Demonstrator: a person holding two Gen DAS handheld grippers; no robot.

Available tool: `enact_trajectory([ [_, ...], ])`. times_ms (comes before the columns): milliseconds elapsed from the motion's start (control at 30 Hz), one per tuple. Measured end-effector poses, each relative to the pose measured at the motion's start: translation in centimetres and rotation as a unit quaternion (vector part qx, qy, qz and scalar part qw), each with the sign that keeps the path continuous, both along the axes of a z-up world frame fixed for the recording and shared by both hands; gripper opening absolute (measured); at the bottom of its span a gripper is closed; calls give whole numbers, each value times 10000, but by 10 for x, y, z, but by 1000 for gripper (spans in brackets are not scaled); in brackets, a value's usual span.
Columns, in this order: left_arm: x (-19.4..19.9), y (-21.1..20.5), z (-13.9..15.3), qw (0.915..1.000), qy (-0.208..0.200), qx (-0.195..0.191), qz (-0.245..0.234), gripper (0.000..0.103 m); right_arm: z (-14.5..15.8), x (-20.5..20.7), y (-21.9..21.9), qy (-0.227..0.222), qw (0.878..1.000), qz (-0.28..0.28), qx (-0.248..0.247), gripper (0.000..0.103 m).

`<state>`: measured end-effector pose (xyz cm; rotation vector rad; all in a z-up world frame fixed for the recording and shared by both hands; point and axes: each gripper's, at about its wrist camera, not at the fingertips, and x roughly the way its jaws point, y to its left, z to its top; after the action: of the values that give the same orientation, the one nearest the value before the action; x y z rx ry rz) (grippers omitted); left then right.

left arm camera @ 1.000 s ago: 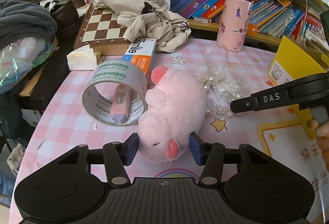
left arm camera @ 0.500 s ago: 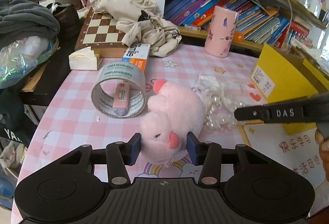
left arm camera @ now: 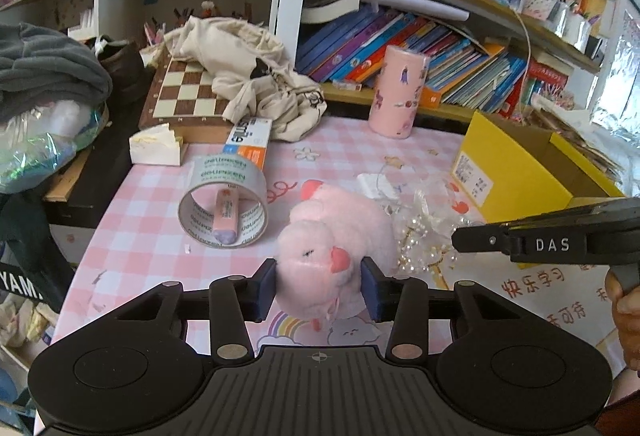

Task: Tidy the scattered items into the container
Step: 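Grasp the pink plush pig with the left tool while the right tool grasps the bead bag, then carry the pig and bead bag in both tools over the yellow box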

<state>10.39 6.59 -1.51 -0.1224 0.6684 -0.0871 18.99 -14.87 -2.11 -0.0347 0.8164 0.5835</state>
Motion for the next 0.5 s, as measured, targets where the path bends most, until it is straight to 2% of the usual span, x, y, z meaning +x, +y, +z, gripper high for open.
enact_trajectory([
  [500, -29, 12, 13, 9996, -258, 25, -98, 42, 13, -36, -2, -227, 9994, -266, 24, 10],
])
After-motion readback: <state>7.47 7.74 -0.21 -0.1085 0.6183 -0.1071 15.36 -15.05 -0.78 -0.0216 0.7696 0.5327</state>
